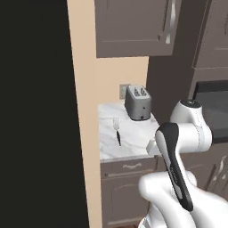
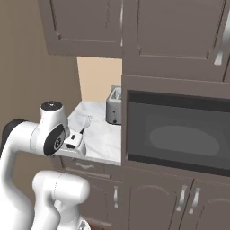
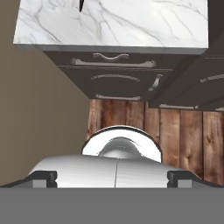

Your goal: Take the fork and place it on the left side of the plate. Then take the spoon and place it on the right side of the plate. Make sure they're directly next to the plate.

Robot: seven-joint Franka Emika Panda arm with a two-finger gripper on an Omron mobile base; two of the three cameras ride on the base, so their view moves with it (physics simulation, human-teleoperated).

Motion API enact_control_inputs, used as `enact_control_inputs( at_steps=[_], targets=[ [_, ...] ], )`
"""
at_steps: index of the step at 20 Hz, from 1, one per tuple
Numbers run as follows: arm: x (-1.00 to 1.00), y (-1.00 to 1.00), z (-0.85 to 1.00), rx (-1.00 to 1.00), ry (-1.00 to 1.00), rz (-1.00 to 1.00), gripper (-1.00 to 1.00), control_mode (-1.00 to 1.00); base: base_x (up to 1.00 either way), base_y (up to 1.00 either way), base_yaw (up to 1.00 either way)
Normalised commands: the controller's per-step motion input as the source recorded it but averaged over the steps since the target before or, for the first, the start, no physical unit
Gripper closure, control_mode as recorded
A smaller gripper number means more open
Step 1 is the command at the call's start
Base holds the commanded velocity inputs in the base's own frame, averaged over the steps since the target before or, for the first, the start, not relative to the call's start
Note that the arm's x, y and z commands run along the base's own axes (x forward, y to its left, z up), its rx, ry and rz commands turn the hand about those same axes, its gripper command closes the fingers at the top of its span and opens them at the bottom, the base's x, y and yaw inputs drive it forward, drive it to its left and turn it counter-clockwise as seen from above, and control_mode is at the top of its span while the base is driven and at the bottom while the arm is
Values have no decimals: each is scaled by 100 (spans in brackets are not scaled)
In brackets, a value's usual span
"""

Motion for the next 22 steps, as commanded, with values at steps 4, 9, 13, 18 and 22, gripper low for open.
enact_control_inputs(
  at_steps=[4,9,13,18,22],
  targets=[
    [0,0,0,0,0,0,-100,100,38,28,10],
    [0,0,0,0,0,0,-100,100,41,29,11],
    [0,0,0,0,0,0,-100,100,40,31,10],
    [29,22,0,-5,7,7,-100,-100,0,0,0],
    [51,21,0,-3,1,1,-100,-100,0,0,0]
  ],
)
